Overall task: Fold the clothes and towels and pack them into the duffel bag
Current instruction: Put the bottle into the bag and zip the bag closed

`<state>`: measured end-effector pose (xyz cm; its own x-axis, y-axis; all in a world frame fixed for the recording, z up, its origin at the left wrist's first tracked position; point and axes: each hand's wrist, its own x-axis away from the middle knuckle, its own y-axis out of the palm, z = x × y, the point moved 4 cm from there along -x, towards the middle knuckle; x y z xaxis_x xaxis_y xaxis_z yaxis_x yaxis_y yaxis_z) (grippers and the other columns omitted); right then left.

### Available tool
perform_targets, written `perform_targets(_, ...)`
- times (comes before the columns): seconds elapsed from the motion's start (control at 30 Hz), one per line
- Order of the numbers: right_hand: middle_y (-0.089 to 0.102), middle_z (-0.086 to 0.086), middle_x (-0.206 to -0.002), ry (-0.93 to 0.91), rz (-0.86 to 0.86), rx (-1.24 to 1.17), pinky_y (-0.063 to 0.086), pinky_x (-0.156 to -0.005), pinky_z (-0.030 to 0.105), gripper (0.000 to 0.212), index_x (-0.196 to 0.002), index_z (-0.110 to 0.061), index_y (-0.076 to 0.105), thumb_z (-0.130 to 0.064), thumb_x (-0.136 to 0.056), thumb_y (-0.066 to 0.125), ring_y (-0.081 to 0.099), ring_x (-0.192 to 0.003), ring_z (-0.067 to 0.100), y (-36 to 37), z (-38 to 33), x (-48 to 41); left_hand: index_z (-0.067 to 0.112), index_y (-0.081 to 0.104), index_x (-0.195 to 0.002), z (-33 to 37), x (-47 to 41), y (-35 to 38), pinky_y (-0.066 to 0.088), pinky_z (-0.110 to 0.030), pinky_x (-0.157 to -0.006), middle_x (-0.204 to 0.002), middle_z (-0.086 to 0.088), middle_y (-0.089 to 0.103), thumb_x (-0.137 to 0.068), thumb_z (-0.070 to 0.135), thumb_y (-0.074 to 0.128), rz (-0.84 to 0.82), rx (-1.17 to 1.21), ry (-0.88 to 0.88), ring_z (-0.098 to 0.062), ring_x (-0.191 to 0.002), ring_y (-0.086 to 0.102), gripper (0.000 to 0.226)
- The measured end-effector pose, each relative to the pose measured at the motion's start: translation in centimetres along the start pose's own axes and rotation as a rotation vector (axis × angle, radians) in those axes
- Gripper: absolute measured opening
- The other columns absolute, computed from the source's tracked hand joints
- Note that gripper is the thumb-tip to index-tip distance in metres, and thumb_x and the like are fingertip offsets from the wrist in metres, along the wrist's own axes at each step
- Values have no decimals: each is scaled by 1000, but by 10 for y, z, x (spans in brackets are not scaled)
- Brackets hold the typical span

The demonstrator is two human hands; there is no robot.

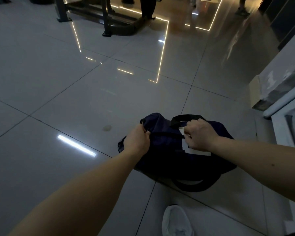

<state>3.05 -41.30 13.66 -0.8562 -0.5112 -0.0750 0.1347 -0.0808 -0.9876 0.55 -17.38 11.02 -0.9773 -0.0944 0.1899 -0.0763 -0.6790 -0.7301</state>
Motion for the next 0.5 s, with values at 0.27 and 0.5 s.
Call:
perform_targets(0.27, 63, 4, -101, -64, 75, -367, 48, -87, 39, 31, -99, -14, 72, -38, -84, 59, 57, -97, 26, -4, -92, -73, 16, 48, -82, -32, -10, -17, 31, -33, -55, -71, 2, 53, -102, 45, 46, 65, 154, 1, -16, -64, 50, 35)
perform_targets(0.5, 66, 3, -104, 64, -151, -333, 47, -92, 36, 26, -102, -18, 73, -32, -89, 56, 56, -104, 24, 16, -118, -133, 9, 56, -106, -119, -38, -7, 42, -34, -79, -112, -16, 63, -95, 17, 48, -28, 53, -375, -34, -104, 60, 16)
